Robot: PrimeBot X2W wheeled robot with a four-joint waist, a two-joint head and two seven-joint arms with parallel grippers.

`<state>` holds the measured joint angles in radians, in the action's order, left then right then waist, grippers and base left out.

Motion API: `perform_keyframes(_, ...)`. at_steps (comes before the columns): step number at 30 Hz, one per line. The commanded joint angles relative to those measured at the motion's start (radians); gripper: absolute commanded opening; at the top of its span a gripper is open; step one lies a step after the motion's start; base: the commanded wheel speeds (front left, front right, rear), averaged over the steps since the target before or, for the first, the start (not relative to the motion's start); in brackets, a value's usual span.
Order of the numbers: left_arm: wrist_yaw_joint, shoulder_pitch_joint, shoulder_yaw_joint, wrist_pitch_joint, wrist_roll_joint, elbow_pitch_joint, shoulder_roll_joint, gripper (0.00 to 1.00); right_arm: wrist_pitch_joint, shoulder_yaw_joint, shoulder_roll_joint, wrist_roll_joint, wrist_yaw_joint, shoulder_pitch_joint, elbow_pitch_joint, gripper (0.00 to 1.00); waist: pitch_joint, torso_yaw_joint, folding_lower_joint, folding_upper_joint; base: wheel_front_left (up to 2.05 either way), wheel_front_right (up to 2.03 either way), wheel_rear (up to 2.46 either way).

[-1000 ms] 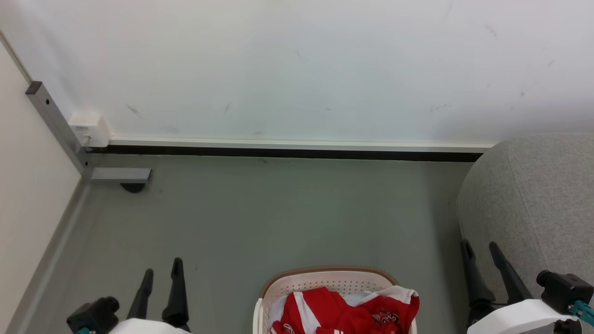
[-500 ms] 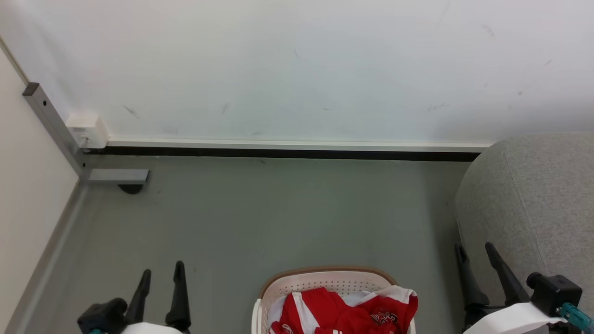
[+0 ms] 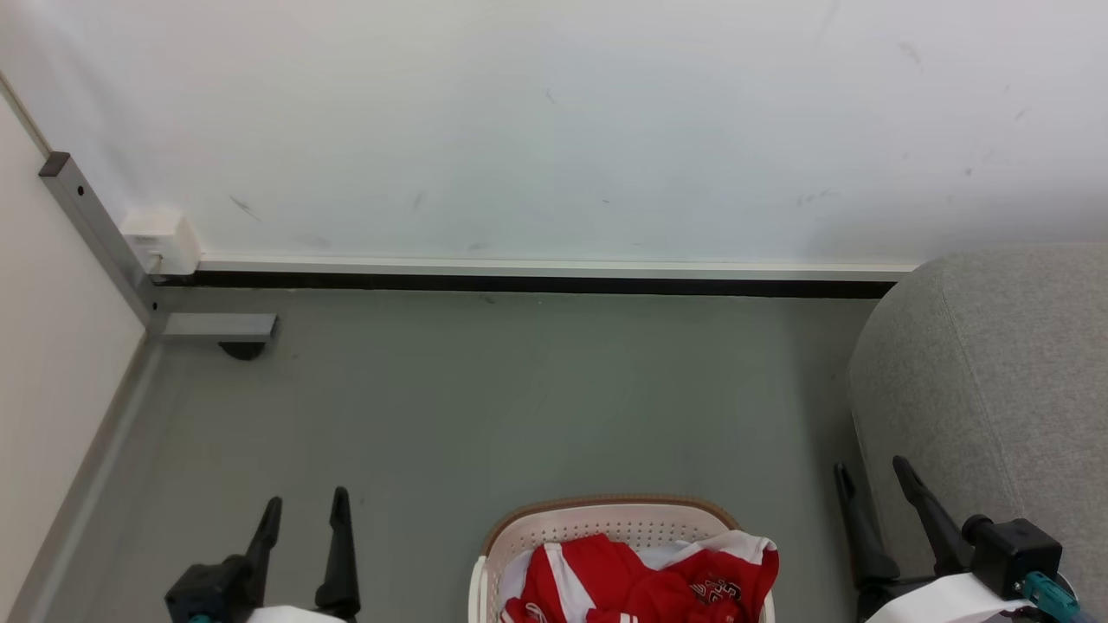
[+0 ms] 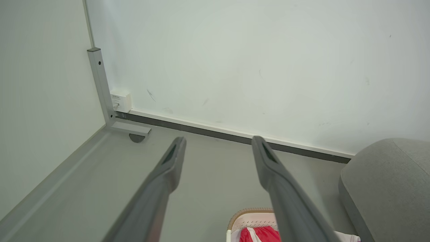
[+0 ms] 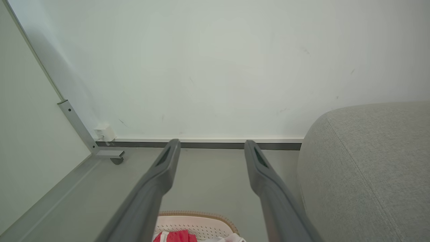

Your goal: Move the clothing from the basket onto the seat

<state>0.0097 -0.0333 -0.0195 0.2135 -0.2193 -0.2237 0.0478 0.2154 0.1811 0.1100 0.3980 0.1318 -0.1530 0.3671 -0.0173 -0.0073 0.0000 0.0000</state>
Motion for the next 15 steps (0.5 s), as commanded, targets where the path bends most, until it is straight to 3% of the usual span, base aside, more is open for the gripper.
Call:
perform_keyframes(1,0.006,0.008,-0.002,0.013,0.028,0.005,0.009,1.00,0.009,0.002,0.009,-0.024,-0.002,-0.015,0.003,1.00,0.000,0.000,0.0000,0.0000,0.00,0.00,0.00)
perform_keyframes(15,0.006,0.013,0.000,0.037,0.109,-0.004,0.007,1.00,0.036,0.009,-0.007,-0.050,-0.002,-0.015,0.029,1.00,-0.008,-0.003,0.0000,0.0000,0.00,0.00,0.00)
